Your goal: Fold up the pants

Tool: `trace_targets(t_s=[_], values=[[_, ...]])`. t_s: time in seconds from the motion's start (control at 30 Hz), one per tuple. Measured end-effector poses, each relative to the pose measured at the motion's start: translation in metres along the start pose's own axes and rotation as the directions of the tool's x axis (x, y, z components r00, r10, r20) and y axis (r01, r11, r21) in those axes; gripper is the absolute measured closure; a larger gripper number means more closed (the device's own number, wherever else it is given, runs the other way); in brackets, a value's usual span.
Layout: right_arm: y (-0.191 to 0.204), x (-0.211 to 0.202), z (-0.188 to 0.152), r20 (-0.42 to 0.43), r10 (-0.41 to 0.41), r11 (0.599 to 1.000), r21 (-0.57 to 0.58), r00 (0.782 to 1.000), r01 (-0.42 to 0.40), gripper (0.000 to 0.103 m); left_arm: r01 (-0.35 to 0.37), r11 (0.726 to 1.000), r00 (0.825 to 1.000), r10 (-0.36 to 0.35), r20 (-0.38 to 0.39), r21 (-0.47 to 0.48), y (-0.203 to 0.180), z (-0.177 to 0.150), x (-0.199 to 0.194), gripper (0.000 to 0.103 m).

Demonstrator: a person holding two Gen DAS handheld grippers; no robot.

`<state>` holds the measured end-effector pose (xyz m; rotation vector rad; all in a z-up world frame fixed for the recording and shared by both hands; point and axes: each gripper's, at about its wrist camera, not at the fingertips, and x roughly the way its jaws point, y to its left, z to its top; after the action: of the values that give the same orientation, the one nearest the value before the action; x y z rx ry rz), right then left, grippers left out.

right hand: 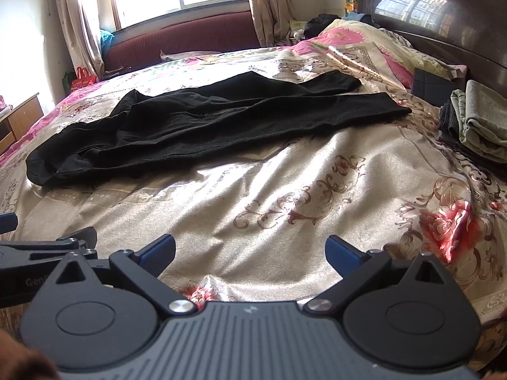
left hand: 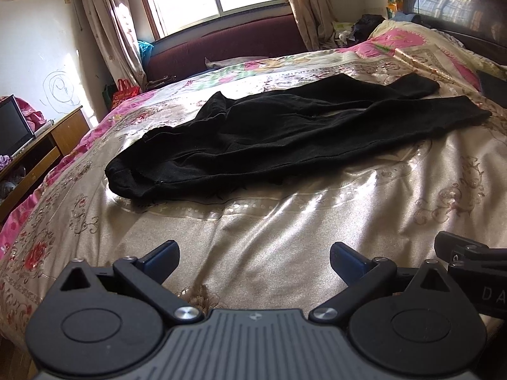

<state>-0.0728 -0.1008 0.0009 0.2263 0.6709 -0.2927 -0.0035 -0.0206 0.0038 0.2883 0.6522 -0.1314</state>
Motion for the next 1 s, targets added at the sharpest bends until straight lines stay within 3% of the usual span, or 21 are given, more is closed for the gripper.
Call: trace_targets(t_s=[0.63, 1.0], values=[[0.018, 0.021, 0.000, -0.037, 0.013, 0.998, -0.066, 0.999, -0.016, 0.010, 0.014, 1.000, 1.000, -0.014, -0.026, -0.028, 0.009, -0.006, 0.026, 0.000], [0.052, 0.043, 0.026, -0.020, 0.064, 0.984, -0.166, 0.998, -0.067, 0.011, -0.004, 0.998, 1.000, 0.004, -0.001, -0.057, 0.038, 0.011, 0.049, 0.000]])
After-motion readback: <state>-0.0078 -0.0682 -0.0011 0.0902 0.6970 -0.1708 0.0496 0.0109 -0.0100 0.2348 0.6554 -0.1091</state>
